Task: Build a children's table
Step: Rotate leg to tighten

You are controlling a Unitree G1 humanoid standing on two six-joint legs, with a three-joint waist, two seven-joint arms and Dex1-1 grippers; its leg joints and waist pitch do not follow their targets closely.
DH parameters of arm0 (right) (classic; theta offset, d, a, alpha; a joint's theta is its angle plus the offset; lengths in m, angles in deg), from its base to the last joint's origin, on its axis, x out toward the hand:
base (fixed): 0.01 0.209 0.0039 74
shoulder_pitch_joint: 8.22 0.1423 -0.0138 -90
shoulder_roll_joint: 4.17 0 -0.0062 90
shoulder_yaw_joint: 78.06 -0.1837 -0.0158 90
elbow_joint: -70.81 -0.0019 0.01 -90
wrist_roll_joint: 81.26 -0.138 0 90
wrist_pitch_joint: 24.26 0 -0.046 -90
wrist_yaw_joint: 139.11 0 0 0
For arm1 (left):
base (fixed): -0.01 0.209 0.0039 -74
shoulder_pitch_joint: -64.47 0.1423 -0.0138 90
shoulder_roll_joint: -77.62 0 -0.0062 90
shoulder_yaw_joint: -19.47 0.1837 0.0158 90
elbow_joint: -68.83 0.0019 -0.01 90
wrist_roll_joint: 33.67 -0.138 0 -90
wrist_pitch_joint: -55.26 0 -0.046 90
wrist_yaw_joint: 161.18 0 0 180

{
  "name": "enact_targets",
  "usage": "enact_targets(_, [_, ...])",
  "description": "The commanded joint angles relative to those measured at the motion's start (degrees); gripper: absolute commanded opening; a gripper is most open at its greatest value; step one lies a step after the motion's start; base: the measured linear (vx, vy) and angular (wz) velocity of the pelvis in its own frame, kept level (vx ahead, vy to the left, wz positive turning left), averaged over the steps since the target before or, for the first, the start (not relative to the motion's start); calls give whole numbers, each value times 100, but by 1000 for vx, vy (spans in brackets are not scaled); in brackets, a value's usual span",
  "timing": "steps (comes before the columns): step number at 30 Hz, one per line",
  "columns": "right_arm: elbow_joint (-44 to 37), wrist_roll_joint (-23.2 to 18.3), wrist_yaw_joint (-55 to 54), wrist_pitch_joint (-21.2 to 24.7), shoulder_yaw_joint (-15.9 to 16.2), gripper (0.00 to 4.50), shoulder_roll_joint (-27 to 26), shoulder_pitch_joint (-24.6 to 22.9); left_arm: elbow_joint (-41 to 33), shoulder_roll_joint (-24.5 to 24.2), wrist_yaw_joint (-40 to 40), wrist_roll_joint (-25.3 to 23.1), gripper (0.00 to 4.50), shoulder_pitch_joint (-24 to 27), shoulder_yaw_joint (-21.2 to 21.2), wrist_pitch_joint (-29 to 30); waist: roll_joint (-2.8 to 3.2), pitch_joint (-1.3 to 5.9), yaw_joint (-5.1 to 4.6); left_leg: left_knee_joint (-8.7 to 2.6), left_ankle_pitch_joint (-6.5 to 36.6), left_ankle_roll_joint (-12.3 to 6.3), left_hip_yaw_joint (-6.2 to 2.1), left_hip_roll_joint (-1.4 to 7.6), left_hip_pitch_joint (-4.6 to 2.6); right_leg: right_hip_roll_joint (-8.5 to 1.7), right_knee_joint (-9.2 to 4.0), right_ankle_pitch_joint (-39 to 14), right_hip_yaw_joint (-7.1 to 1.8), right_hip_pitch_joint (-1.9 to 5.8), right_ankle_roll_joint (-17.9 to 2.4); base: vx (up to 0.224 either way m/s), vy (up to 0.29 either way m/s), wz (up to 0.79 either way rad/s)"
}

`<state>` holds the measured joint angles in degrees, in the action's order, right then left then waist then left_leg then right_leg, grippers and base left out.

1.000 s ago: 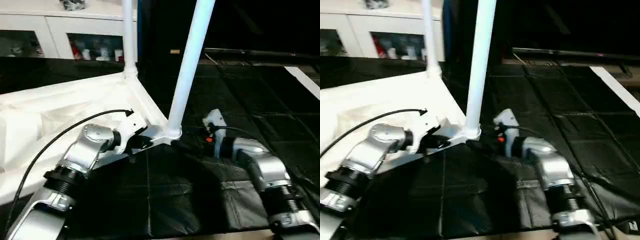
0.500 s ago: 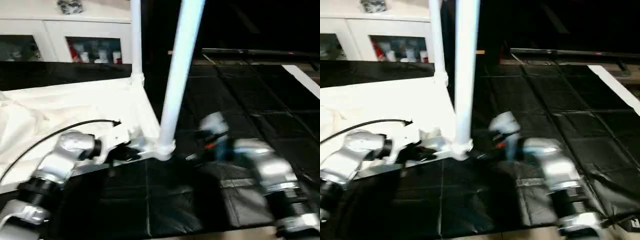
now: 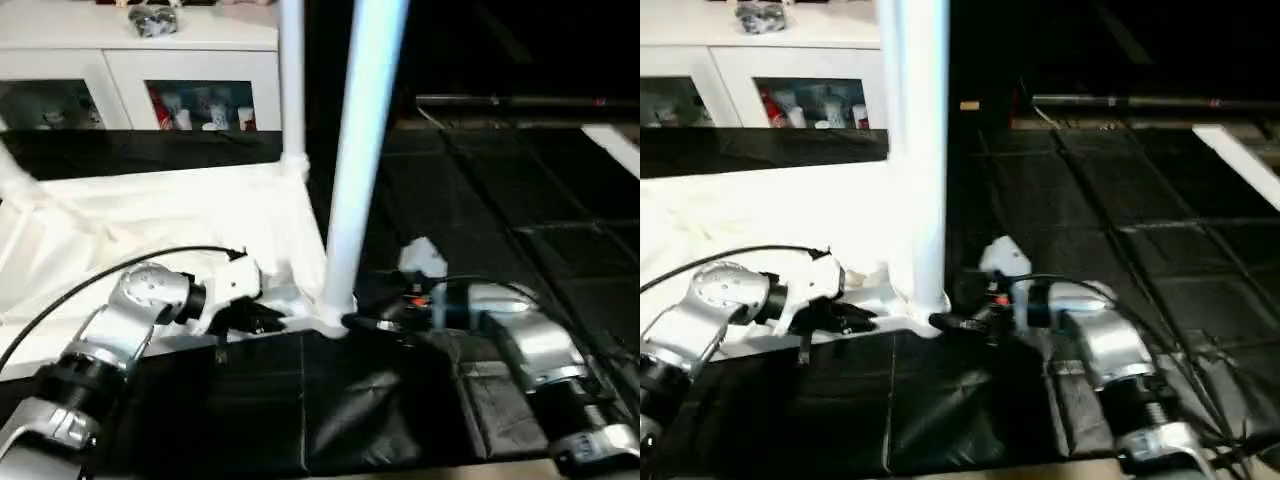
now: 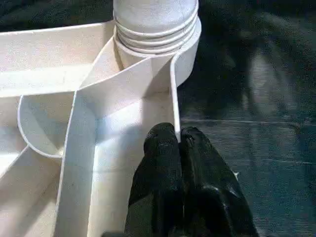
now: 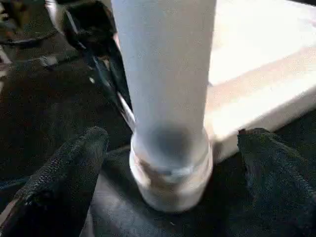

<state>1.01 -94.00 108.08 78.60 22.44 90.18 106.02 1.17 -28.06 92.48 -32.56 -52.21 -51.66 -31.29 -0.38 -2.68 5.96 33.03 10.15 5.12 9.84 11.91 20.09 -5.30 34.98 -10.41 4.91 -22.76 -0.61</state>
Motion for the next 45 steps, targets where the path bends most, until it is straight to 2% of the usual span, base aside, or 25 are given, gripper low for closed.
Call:
enact_targets(1, [2,-19,231,-151,93,447,38,28,-49,28,359,-225,0,210,549,-132,-136,332,-23,-380,1408,-151,28,144,-35,-276,-438,-1632,-287,246,-1077,0,0,0])
enact_targets(2, [2,-19,231,-151,93,447,38,28,-49,28,359,-225,0,210,549,-132,-64,328,6,-388,1353,-154,15,145,-31,-291,-425,-1667,-294,241,-1065,0,0,0])
enact_targets(4, [57,-172,415,-107,85,431,9,69,-105,-22,439,-255,0,249,627,-168,-85,327,16,-398,1386,-141,15,155,-31,-286,-430,-1654,-295,233,-1034,0,0,0])
enact_targets(5, [111,-195,552,-126,130,431,7,124,-198,-55,490,-245,0,288,641,-142,-130,326,17,-406,1462,-130,16,157,-33,-286,-433,-1691,-293,234,-1011,0,0,0])
enact_targets(7, [142,-170,599,-153,165,421,17,153,-240,-66,504,-241,0,304,644,-127,-123,330,24,-411,1462,-100,5,159,-27,-296,-419,-1691,-297,233,-998,0,0,0])
enact_targets(8, [190,-168,685,-155,198,403,22,195,-251,-75,478,-283,0,318,646,-148,-186,330,19,-410,1466,-103,14,154,-27,-292,-432,-1720,-296,232,-974,0,0,0])
enact_targets(9, [190,-168,685,-155,198,403,22,195,-251,-75,478,-283,0,318,646,-148,-174,332,27,-410,1458,-100,7,150,-22,-293,-417,-1734,-296,237,-969,0,0,0])
enact_targets(10, [238,-158,786,-186,229,387,33,234,-259,-85,467,-305,0,328,647,-162,-227,328,28,-411,1474,-105,18,154,-29,-298,-437,-1799,-298,224,-939,0,0,0])
enact_targets(11, [281,-169,913,-193,261,381,48,267,-261,-90,449,-320,0,333,640,-175,-239,331,36,-414,1470,-97,4,154,-19,-307,-429,-1865,-293,235,-918,0,0,0])
enact_targets(12, [312,-174,1032,-225,295,373,65,291,-268,-97,440,-324,0,336,632,-186,-222,329,42,-415,1478,-82,5,158,-30,-306,-435,-1856,-298,219,-917,0,0,0])
enact_targets(13, [353,-153,1091,-321,312,361,78,311,-278,-101,436,-319,0,335,626,-177,-250,333,36,-415,1469,-81,5,161,-23,-306,-426,-1820,-296,224,-920,0,0,0])
enact_targets(16, [639,-125,1241,-356,335,336,87,466,-312,-107,379,-302,0,331,612,-141,-267,337,38,-418,1451,-67,4,158,-25,-304,-414,-1719,-298,224,-948,0,0,0])
enact_targets(22, [946,-75,1355,-346,353,287,21,652,-376,-128,463,-305,0,345,648,-133,-254,358,52,-410,1410,-39,5,153,-23,-295,-387,-1477,-296,243,-1020,0,0,0])
enact_targets(23, [989,-80,1434,-314,379,264,4,672,-372,-135,514,-321,0,325,671,-143,-244,360,49,-408,1406,-42,6,153,-21,-291,-380,-1438,-293,242,-1045,0,0,0])
enact_targets(27, [1080,-109,1534,-324,417,251,-15,699,-344,-132,559,-340,0,281,685,-152,-237,365,55,-404,1393,-35,12,157,-29,-283,-375,-1331,-294,242,-1090,0,0,0])
enact_targets(28, [1098,-111,1545,-329,417,224,-20,705,-339,-130,564,-338,0,273,684,-148,-240,360,58,-407,1416,-37,11,156,-24,-280,-372,-1340,-291,247,-1099,0,0,0])
enact_targets(29, [1100,-111,1546,-331,417,217,-21,706,-338,-129,564,-338,0,272,684,-148,-240,359,60,-408,1428,-35,11,156,-24,-283,-376,-1361,-291,248,-1094,0,0,0])
enact_targets(31, [1129,-129,1572,-325,412,214,-33,703,-297,-112,568,-334,0,245,681,-148,-210,357,58,-414,1500,-5,8,160,-37,-283,-386,-1417,-293,237,-1087,0,0,0])
enact_targets(34, [1144,-137,1580,-323,409,202,-39,705,-286,-105,565,-330,0,238,679,-144,-224,353,57,-417,1594,14,7,157,-41,-284,-401,-1550,-293,235,-1059,0,0,0])
enact_targets(39, [777,-320,1614,-24,402,200,-61,389,-201,112,232,-281,0,207,542,244,-224,344,79,-418,1583,4,19,169,-66,-274,-410,-1506,-306,220,-1073,0,0,0])
enact_targets(40, [493,-363,1373,184,381,199,-86,151,-216,293,-40,-192,0,171,403,600,-244,343,95,-416,1593,0,30,173,-80,-275,-412,-1496,-316,212,-1093,0,0,0])
enact_targets(41, [307,-309,916,258,318,199,-194,-42,-239,468,-355,-135,0,116,263,903,-233,343,139,-419,1549,7,29,180,-96,-276,-401,-1453,-327,206,-1079,0,0,0])
enact_targets(42, [266,-295,789,286,300,199,-229,-85,-240,512,-443,-125,0,99,228,973,-234,329,159,-423,1597,13,33,176,-103,-270,-407,-1493,-334,190,-1070,0,0,0])
enact_targets(43, [246,-288,728,299,291,199,-246,-106,-241,534,-484,-121,0,91,211,1006,-239,314,169,-430,1793,27,35,160,-129,-276,-450,-1784,-342,167,-1033,0,0,0])
enact_targets(45, [220,22,-499,402,137,199,-647,-233,-269,848,-1021,-50,0,-26,-3,1449,-248,278,129,-462,2046,112,3,144,-97,-284,-502,-2461,-343,172,-805,0,0,0])
